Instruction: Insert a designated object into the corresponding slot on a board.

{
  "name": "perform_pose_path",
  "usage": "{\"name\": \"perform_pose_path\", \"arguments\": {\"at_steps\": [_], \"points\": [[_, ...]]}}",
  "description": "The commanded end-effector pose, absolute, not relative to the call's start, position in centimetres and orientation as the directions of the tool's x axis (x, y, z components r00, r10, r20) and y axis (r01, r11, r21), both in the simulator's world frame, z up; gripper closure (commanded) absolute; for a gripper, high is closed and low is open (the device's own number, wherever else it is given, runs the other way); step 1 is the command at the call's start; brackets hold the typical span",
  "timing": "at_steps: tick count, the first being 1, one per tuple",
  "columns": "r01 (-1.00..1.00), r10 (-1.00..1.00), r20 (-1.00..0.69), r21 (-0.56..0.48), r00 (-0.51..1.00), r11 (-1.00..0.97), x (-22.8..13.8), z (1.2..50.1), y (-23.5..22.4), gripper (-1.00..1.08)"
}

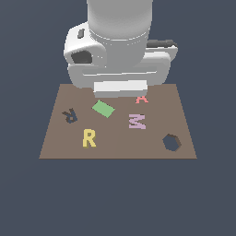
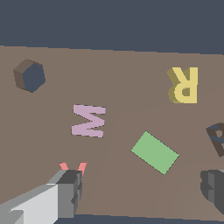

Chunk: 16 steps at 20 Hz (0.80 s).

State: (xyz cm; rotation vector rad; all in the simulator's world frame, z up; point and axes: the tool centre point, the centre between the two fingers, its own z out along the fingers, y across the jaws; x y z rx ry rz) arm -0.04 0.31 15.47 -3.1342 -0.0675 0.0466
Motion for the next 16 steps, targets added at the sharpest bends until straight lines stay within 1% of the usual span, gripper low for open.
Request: {"name": "perform_pose_path", "arguments": {"at_steps": [1, 16], "points": [[0.042, 0.043, -0.028, -0.006, 0.999, -0.999, 0.5, 14.6, -0.4, -0.92], [0.043, 0.043, -0.007, -0.001, 0.999, -0.999, 6.6, 7.3, -6.8, -0.92]]}}
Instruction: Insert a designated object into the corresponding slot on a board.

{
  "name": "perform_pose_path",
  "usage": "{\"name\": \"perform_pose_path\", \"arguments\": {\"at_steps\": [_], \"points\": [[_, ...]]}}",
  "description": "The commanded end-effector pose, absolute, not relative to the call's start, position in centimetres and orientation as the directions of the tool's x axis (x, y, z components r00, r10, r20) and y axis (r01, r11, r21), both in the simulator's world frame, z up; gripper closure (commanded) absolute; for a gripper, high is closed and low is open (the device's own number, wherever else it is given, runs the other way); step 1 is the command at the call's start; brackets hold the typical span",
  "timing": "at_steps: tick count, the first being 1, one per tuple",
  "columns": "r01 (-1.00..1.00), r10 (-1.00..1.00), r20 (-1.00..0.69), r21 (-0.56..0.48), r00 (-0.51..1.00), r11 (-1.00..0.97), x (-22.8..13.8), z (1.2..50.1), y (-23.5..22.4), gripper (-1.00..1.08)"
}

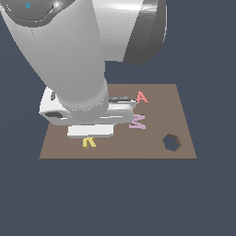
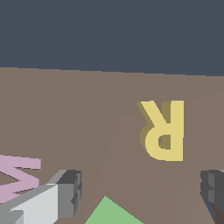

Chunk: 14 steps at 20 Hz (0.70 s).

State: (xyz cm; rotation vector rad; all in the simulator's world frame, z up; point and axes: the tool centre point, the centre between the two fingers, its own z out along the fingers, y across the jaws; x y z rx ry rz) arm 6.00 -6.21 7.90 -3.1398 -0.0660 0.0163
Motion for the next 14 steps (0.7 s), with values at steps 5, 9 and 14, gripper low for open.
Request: {"name": "perform_pose_path", "arguments": {"at_steps": [5, 9, 14], "points": [[0.043, 0.043, -0.003, 0.0, 0.999, -0.999, 8.0, 5.9, -8.0, -0.92], [0.043, 0.043, -0.001, 0.0, 0.999, -0.999, 8.6, 5.2, -8.6, -0.92], [0.043, 0.043, 0.0, 0.0, 0.999, -0.999, 8.8, 5.0, -8.8, -0.92]]}}
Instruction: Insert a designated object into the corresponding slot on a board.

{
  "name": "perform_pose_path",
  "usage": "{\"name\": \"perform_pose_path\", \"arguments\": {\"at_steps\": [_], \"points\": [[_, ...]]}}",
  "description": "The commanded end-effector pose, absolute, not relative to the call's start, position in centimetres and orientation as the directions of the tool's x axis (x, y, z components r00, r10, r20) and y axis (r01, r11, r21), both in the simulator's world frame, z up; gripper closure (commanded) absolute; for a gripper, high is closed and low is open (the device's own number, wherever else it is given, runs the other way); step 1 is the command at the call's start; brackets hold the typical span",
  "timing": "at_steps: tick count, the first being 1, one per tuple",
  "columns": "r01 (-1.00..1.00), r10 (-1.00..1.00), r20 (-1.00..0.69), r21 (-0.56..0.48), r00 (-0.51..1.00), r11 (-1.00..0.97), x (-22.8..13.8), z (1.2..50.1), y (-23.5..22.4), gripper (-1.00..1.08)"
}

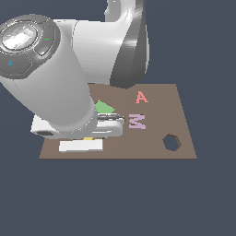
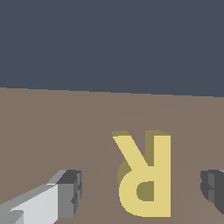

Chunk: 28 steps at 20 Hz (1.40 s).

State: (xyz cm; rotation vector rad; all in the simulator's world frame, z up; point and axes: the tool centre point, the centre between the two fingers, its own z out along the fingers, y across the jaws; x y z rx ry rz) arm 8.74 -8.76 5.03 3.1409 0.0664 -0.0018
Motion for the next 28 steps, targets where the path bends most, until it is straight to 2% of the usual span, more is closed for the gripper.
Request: {"name": "perform_pose_path", "arguments": {"at_steps": [1, 12, 13, 28], "points": [[0.042, 0.042, -0.001, 0.0, 0.999, -0.999, 8.7, 5.0, -8.8, -0.92], [0.043, 0.043, 0.0, 0.0, 0.999, -0.999, 8.9, 3.0, -8.8, -0.92], [0.043, 0.043, 0.0, 0.0, 0.999, -0.999, 8.9, 3.0, -8.8, 1.08], [0.03, 0.03, 0.0, 0.0, 1.0, -1.0, 8.9, 3.0, -8.9, 1.08]]}}
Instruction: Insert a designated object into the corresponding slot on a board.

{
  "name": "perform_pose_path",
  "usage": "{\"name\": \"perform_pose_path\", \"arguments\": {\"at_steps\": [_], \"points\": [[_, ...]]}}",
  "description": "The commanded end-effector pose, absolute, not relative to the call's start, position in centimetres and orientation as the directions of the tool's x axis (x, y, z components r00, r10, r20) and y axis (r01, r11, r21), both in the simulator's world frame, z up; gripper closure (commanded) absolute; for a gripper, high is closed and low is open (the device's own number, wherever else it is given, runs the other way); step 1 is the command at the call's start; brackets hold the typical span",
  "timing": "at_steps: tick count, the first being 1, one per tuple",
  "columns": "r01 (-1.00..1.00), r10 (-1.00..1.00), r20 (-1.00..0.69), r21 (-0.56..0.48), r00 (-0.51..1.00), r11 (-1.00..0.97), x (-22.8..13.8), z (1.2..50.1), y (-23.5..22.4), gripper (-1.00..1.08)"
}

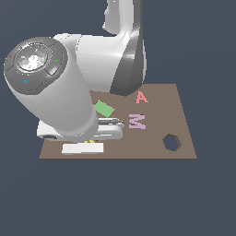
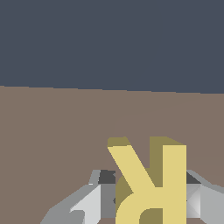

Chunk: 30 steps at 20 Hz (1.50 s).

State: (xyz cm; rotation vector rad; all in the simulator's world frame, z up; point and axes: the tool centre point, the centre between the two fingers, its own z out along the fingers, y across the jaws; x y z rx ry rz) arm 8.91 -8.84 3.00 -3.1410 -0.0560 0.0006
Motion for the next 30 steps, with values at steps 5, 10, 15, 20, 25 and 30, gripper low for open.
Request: {"name": "perform_pose_path", "arguments": {"at_steps": [5, 10, 15, 20, 25, 30], "points": [[-0.021, -0.021, 0.0, 0.0, 1.0, -1.0, 9.1, 3.0, -9.1, 1.08], [-0.112, -0.112, 0.0, 0.0, 0.994, -0.994, 9.4, 3.1, -9.6, 1.08], [-0.241, -0.241, 0.0, 0.0, 0.97, -0.97, 9.7, 3.1, -10.4, 1.08], [-0.403, -0.403, 0.001, -0.001, 0.915, -0.915, 9.9, 3.2, -11.4, 1.08], [-0.584, -0.584, 0.001, -0.001, 0.811, -0.811, 9.9, 3.3, -12.7, 1.08], [-0.748, -0.748, 0.001, -0.001, 0.664, -0.664, 9.6, 3.4, -14.1, 1.08]]}}
